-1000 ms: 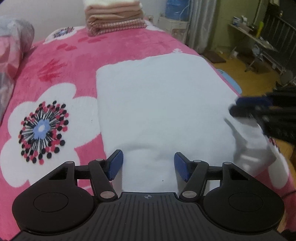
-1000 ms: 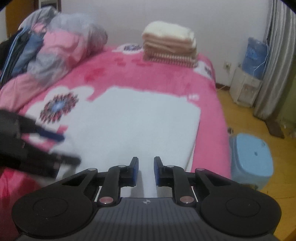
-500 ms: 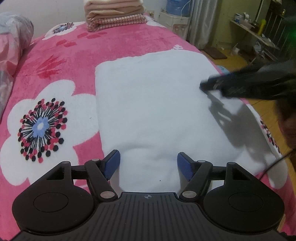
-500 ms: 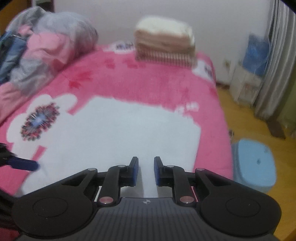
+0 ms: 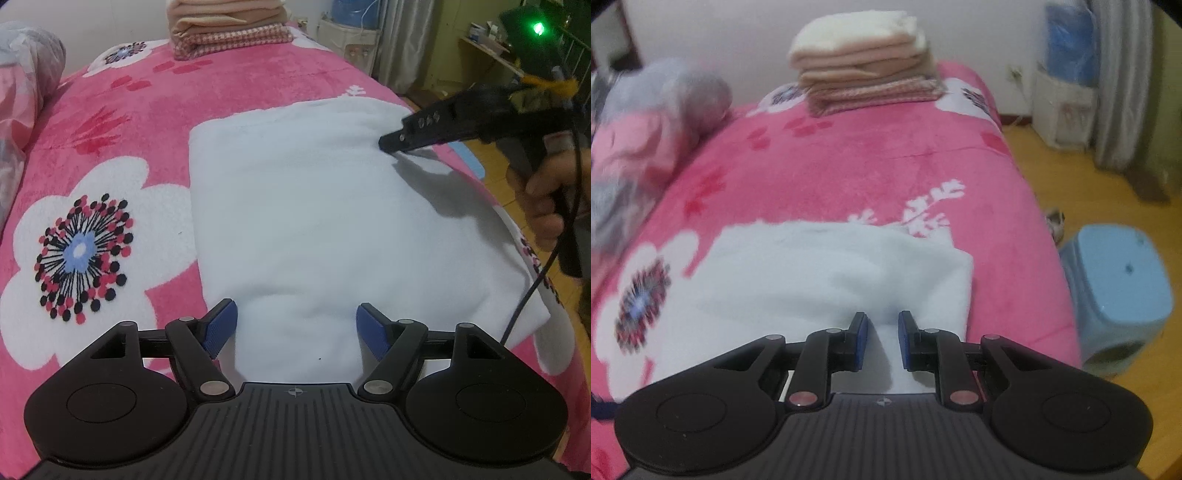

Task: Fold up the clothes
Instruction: 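Sweep the right tool over the sweatshirt surface to flatten it, then move the right tool to the sweatshirt edge and press it down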

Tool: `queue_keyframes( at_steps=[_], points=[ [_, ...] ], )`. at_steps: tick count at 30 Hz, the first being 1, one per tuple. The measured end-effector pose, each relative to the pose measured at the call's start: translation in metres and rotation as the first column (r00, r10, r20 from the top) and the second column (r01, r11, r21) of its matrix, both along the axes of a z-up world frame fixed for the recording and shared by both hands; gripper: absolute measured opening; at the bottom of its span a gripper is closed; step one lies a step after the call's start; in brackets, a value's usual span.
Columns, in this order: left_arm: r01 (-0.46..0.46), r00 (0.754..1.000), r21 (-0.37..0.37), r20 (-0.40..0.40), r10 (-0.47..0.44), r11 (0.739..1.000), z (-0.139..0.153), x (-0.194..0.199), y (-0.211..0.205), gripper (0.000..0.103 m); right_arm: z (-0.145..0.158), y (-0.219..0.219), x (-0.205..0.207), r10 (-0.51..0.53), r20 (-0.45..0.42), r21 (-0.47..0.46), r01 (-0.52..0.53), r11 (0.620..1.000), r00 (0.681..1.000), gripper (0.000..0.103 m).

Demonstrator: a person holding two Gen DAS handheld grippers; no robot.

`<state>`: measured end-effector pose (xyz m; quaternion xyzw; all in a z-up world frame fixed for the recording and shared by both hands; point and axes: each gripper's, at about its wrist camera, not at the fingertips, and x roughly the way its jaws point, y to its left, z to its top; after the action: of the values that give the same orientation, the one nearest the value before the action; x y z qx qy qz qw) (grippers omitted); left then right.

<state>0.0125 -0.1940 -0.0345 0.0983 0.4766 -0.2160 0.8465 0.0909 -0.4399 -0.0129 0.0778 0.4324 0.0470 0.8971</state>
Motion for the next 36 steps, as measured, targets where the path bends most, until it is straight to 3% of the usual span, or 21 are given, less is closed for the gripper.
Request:
queue_keyframes(
  at_steps=[7, 11, 16, 20, 24, 28, 32, 36],
  points=[
    [-0.002, 1.0, 0.012, 0.003, 0.002, 1.0, -0.001, 0.0, -0.003, 0.074, 0.017, 0.004, 0.005, 0.008, 0.087, 0.014, -0.009, 1.0, 0.996, 0.02],
    [0.001, 1.0, 0.011, 0.004, -0.001, 1.0, 0.0, -0.001, -0.003, 0.074, -0.003, -0.002, 0.02, -0.014, 0.063, 0.028, 0.012, 1.0, 0.998, 0.02],
    [0.002, 1.0, 0.012, 0.003, -0.002, 1.0, 0.0, -0.001, -0.003, 0.074, 0.01, 0.003, 0.02, -0.029, 0.081, 0.035, 0.027, 0.999, 0.996, 0.021],
    [0.005, 1.0, 0.012, 0.003, -0.005, 1.0, -0.001, 0.0, -0.002, 0.075, 0.015, 0.017, 0.02, 0.02, 0.11, 0.016, -0.021, 1.0, 0.994, 0.021],
    [0.006, 1.0, 0.009, 0.002, -0.006, 1.0, 0.0, 0.0, -0.001, 0.075, -0.005, 0.027, 0.03, 0.043, 0.073, -0.033, -0.041, 0.999, 0.996, 0.02],
    [0.006, 1.0, 0.011, 0.005, -0.006, 1.0, -0.001, -0.001, -0.001, 0.075, 0.01, 0.045, 0.029, 0.073, 0.103, -0.077, -0.065, 0.995, 0.992, 0.021],
    [0.005, 1.0, 0.013, 0.006, -0.005, 1.0, -0.001, -0.001, -0.001, 0.075, 0.022, 0.064, 0.024, 0.18, 0.167, -0.03, -0.177, 0.984, 0.969, 0.021],
    [0.006, 1.0, 0.013, 0.005, -0.006, 1.0, -0.001, -0.001, -0.001, 0.076, -0.002, 0.077, 0.031, 0.224, 0.085, -0.001, -0.225, 0.974, 0.971, 0.021]
  ],
)
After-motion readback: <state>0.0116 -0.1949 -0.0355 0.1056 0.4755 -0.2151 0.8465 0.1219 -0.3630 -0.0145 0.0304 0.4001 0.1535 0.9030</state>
